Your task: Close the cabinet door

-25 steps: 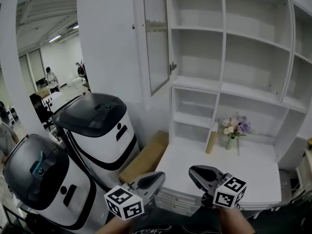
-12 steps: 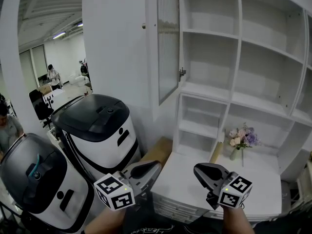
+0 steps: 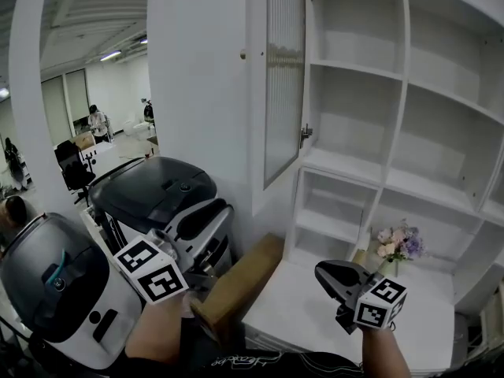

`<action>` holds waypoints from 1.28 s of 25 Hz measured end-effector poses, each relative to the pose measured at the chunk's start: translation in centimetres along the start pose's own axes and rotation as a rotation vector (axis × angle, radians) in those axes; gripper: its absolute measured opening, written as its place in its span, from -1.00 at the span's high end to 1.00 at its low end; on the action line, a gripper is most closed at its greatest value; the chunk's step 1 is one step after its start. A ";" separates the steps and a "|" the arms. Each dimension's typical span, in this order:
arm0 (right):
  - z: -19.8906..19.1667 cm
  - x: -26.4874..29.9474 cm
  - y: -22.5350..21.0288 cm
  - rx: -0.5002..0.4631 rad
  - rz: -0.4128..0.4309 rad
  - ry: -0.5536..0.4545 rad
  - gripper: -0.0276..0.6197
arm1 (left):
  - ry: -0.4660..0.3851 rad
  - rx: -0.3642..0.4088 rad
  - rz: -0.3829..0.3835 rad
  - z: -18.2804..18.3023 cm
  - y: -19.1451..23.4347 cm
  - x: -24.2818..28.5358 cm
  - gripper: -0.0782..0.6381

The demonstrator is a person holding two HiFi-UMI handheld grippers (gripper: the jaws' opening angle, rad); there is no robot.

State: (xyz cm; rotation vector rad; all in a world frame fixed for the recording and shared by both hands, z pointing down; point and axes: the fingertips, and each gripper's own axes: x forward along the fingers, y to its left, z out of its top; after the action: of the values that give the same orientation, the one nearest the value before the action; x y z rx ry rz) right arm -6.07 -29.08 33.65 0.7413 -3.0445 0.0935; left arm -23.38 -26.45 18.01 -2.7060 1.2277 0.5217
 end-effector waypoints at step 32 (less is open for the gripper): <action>0.9 2.1 -4.4 -0.126 0.045 0.057 0.75 | -0.399 -0.329 -0.526 18.2 8.7 15.9 0.30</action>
State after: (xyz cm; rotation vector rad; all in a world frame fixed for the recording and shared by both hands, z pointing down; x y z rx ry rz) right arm -5.93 -34.01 33.03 0.6497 -2.9799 -0.0744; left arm -24.84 -38.83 -4.45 -2.8101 0.3336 1.1800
